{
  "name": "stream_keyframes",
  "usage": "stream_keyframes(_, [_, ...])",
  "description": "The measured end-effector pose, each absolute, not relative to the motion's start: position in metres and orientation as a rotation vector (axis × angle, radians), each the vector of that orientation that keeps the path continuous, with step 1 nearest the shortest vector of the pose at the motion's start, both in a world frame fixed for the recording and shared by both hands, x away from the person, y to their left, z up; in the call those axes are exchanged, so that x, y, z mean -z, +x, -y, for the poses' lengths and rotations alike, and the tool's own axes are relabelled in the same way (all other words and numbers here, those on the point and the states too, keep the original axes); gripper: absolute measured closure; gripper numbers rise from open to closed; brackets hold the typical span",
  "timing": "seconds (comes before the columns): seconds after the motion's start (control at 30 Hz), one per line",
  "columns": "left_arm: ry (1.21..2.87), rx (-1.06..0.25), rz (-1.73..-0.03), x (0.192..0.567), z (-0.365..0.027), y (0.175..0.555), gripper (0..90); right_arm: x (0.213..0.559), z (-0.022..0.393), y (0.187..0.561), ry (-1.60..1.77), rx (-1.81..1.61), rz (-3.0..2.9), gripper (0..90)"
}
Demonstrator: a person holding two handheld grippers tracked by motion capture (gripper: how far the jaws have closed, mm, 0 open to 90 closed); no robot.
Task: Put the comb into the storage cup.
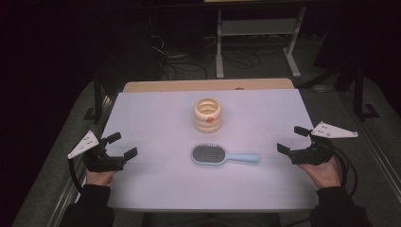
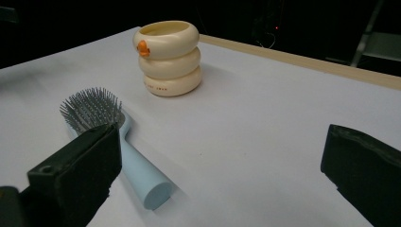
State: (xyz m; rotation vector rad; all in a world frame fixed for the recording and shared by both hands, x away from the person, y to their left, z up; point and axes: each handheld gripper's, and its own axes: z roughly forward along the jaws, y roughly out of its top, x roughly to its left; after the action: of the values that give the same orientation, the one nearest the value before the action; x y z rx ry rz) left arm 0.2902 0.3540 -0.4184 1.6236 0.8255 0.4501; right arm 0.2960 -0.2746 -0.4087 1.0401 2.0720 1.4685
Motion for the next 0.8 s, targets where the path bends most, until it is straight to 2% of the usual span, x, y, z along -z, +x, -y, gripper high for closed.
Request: stream_keyframes(0.8, [1.618,-0.441,-0.829,0.419,-0.353,0.289,0.0,0.388,0.260,0.304,0.983,-1.393,-2.186,0.0])
